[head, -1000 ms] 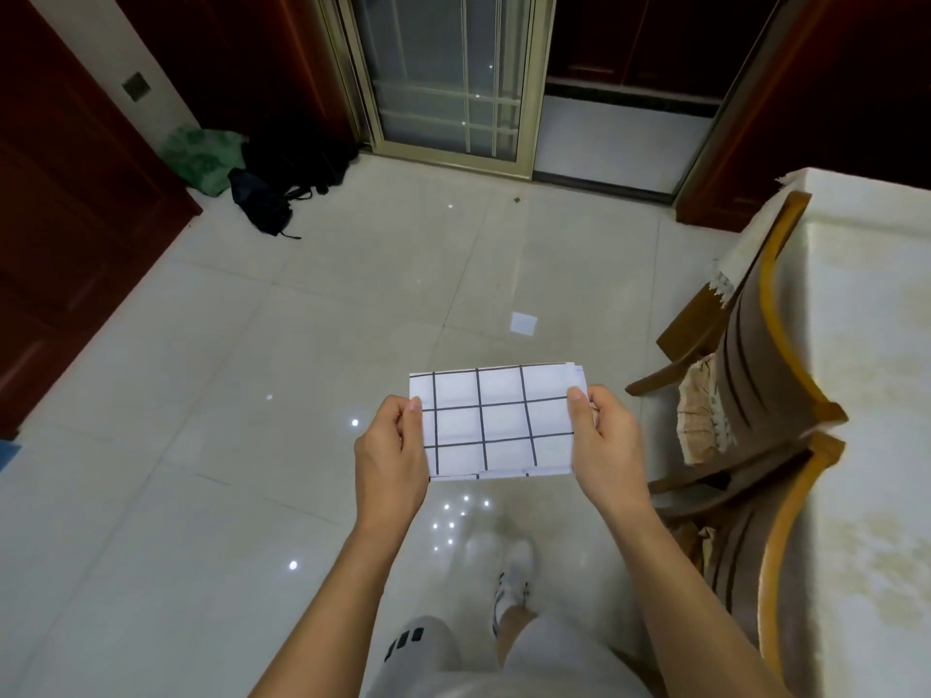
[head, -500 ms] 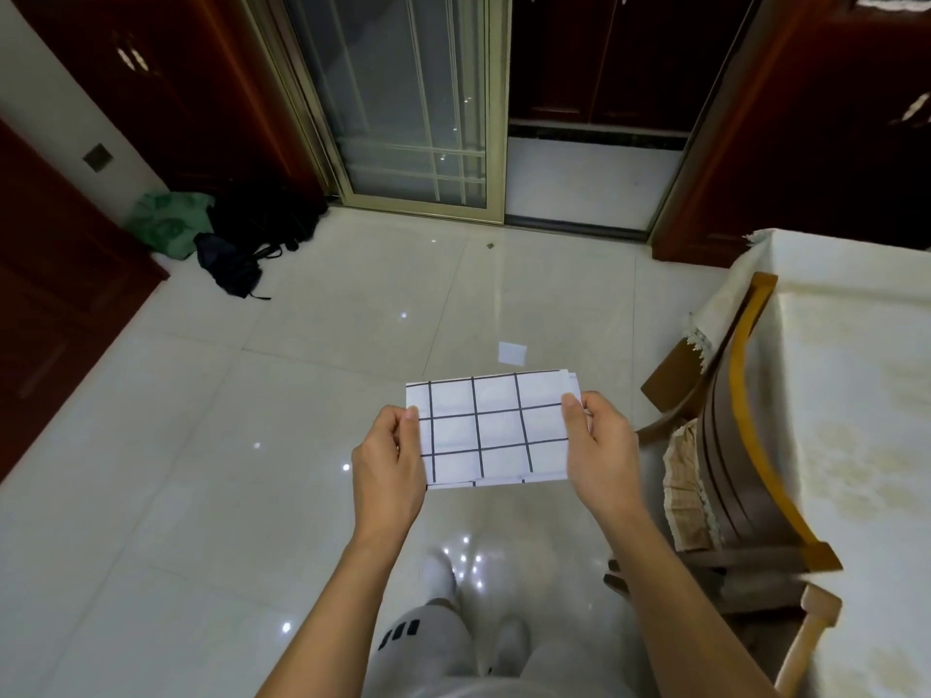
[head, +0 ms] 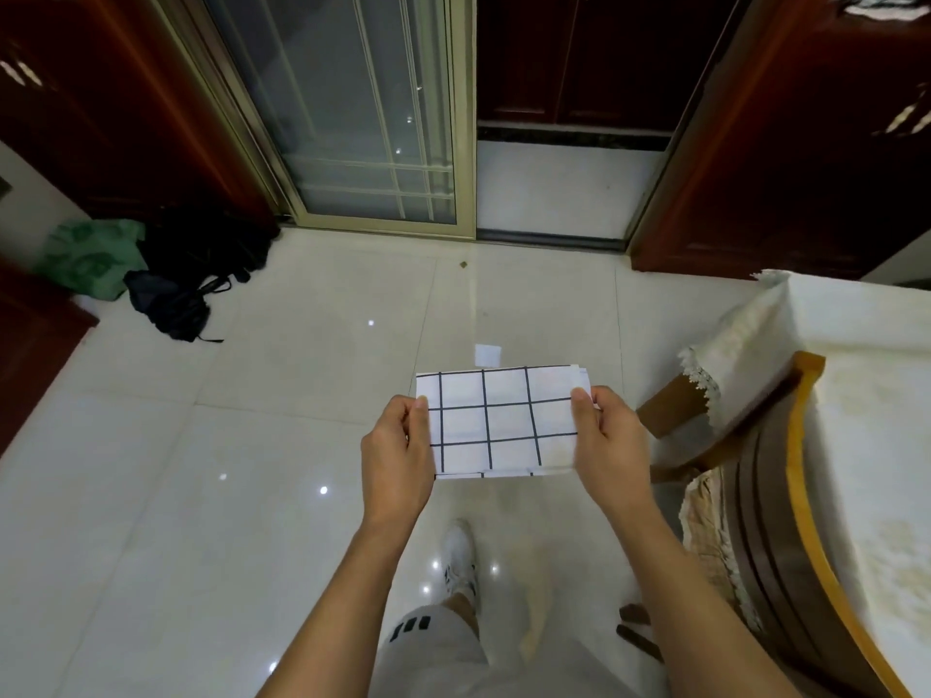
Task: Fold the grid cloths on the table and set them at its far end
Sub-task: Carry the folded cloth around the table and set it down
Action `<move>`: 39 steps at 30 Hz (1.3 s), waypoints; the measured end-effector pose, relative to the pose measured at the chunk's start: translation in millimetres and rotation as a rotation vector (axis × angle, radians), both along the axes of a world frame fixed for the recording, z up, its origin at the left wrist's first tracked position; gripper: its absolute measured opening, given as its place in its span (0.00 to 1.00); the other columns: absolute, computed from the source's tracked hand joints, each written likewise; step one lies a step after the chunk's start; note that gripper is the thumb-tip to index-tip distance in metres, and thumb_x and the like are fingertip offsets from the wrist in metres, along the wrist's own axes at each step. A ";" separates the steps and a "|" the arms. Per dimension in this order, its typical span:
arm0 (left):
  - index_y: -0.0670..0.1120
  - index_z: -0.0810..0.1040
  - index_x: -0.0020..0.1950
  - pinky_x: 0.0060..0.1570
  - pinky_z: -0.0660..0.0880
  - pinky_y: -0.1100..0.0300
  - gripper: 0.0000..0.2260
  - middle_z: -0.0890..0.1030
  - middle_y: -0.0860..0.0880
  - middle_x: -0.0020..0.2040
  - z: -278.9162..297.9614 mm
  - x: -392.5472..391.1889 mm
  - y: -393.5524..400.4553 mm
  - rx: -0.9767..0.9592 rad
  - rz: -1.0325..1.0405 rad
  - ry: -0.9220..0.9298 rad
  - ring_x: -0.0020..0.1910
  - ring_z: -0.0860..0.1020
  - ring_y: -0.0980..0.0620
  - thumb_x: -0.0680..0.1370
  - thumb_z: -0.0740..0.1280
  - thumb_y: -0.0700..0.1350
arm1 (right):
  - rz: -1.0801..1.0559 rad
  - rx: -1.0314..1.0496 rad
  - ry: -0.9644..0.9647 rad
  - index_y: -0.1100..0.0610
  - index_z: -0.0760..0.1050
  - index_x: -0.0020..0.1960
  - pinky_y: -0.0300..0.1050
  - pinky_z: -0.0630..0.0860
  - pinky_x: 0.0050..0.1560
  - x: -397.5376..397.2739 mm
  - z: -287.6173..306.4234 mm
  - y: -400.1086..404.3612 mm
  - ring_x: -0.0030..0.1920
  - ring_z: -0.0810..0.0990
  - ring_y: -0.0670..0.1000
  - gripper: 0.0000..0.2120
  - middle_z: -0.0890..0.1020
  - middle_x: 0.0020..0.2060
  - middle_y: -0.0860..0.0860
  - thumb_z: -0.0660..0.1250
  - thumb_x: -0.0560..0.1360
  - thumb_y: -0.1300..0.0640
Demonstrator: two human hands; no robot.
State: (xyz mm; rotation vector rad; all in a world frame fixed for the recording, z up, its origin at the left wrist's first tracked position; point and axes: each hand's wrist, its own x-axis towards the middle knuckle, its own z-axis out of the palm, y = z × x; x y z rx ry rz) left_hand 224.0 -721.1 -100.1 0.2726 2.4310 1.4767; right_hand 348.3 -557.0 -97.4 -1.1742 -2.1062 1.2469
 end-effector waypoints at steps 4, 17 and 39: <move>0.44 0.73 0.41 0.29 0.73 0.45 0.15 0.73 0.45 0.31 4.6 -60.1 30.9 0.026 -0.068 0.003 0.29 0.68 0.52 0.84 0.59 0.50 | -0.055 0.019 -0.029 0.57 0.66 0.36 0.42 0.63 0.31 -52.0 4.7 24.9 0.30 0.66 0.48 0.17 0.69 0.27 0.49 0.58 0.83 0.52; 0.48 0.72 0.39 0.30 0.73 0.46 0.15 0.66 0.57 0.24 0.0 -148.3 136.1 0.047 -0.230 -0.019 0.27 0.65 0.53 0.83 0.59 0.52 | -0.204 0.025 -0.053 0.57 0.62 0.35 0.48 0.62 0.32 -115.7 10.9 105.4 0.29 0.65 0.51 0.19 0.67 0.26 0.52 0.58 0.83 0.52; 0.51 0.72 0.40 0.29 0.72 0.49 0.14 0.74 0.60 0.28 14.5 -144.8 482.7 0.036 -0.565 0.048 0.27 0.70 0.59 0.83 0.58 0.52 | -0.574 -0.058 0.079 0.58 0.68 0.37 0.51 0.68 0.32 -82.5 2.5 397.8 0.28 0.67 0.51 0.17 0.69 0.26 0.53 0.59 0.82 0.52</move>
